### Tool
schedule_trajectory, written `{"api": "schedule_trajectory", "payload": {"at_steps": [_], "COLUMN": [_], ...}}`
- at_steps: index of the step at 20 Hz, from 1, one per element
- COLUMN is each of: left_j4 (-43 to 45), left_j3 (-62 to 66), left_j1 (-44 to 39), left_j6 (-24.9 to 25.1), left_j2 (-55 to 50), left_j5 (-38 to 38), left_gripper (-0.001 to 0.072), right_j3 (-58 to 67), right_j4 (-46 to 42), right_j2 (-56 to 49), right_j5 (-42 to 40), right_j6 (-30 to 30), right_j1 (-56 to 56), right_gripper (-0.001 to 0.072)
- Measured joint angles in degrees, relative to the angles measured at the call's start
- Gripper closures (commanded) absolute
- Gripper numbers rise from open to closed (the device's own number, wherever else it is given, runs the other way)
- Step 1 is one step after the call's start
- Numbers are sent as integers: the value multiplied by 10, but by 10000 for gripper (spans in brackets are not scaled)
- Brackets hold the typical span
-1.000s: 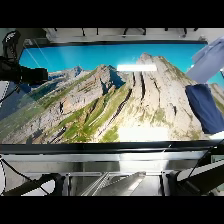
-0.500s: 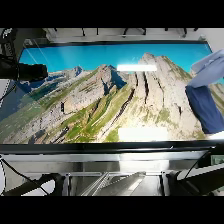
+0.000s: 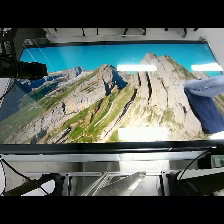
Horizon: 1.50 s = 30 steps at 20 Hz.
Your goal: Fold the shirts.
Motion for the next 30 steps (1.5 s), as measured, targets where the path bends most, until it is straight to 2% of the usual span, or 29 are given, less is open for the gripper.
{"api": "schedule_trajectory", "payload": {"at_steps": [5,10,11,12,13,16,17,18,24,27,30], "left_j4": [0,-1,-2,-1,-2,-2,-3,-6,-16,-19,-19], "left_j3": [0,0,0,0,0,0,0,0,0,0,0], "left_j1": [0,0,0,0,0,0,0,0,0,0,-2], "left_j6": [8,8,8,8,8,8,8,8,8,7,-13], "left_j2": [0,0,0,0,0,0,0,0,0,-3,-16], "left_j5": [5,5,5,5,0,-14,-18,-23,-28,-30,-39], "left_gripper": [691,691,691,692,691,691,691,691,691,691,691], "right_j3": [-23,-90,-101,-109,-115,-121,-122,-123,-130,-170,-256], "right_j4": [-162,-239,-249,-260,-269,-262,-254,-250,-222,-172,-145], "right_j2": [3,3,3,3,3,8,14,24,164,242,309], "right_j5": [59,83,85,86,87,94,102,112,132,117,80], "right_j6": [111,169,176,183,186,194,198,201,223,228,244], "right_j1": [0,0,0,0,0,-2,-1,0,17,89,235], "right_gripper": [692,691,613,157,8,10,56,133,135,136,136]}}
